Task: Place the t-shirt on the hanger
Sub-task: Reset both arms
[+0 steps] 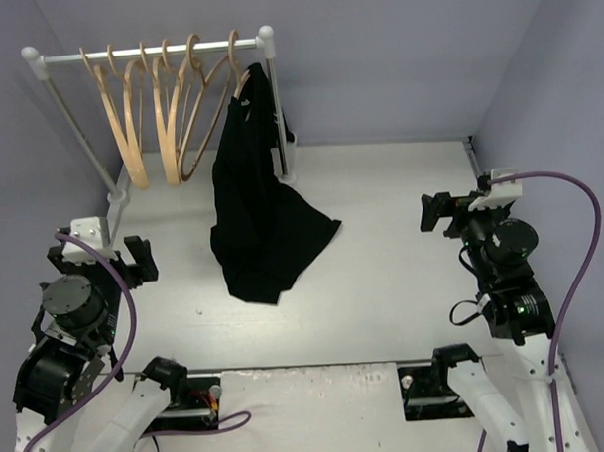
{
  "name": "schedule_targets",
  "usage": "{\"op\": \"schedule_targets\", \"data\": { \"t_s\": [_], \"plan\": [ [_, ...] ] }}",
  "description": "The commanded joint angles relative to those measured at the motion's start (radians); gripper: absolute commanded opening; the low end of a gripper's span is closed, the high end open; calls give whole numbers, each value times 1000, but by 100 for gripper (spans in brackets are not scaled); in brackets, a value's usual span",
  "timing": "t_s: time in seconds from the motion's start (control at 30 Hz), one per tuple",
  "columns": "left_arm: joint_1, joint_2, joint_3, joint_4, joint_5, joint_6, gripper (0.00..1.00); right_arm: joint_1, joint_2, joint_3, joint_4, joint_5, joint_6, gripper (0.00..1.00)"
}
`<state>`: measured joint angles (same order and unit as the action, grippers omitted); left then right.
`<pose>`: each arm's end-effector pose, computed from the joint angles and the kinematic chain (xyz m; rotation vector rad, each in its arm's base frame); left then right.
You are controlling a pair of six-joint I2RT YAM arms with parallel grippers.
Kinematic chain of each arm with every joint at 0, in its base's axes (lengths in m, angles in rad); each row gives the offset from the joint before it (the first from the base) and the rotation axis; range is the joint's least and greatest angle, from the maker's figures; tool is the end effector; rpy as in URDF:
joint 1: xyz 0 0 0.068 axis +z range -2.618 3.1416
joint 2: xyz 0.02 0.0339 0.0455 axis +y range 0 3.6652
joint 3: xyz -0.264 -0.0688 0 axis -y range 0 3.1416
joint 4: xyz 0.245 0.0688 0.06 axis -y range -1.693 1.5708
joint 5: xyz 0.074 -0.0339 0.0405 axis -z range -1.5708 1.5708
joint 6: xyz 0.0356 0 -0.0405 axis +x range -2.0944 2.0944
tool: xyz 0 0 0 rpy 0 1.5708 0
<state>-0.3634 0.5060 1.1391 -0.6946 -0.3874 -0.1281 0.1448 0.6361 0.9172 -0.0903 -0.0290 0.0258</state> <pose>0.0589 -0.0080 0.4282 -0.1053 1.6247 -0.0616 0.1324 0.0204 0.4167 -0.1064 1.3779 0.1626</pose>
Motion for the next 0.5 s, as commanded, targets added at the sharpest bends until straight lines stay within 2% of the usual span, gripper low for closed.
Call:
{"op": "schedule_targets", "data": {
  "t_s": [0.0, 0.27, 0.47],
  "plan": [
    [4, 6, -21, -1, -45, -54, 77, 22, -10, -12, 43, 129, 17, 100],
    [4, 77, 1, -20, 26, -144, 77, 71, 2, 2, 32, 245, 36, 100],
    [4, 84, 11, -22, 5, -134, 77, 74, -8, 4, 30, 237, 44, 100]
  ]
}}
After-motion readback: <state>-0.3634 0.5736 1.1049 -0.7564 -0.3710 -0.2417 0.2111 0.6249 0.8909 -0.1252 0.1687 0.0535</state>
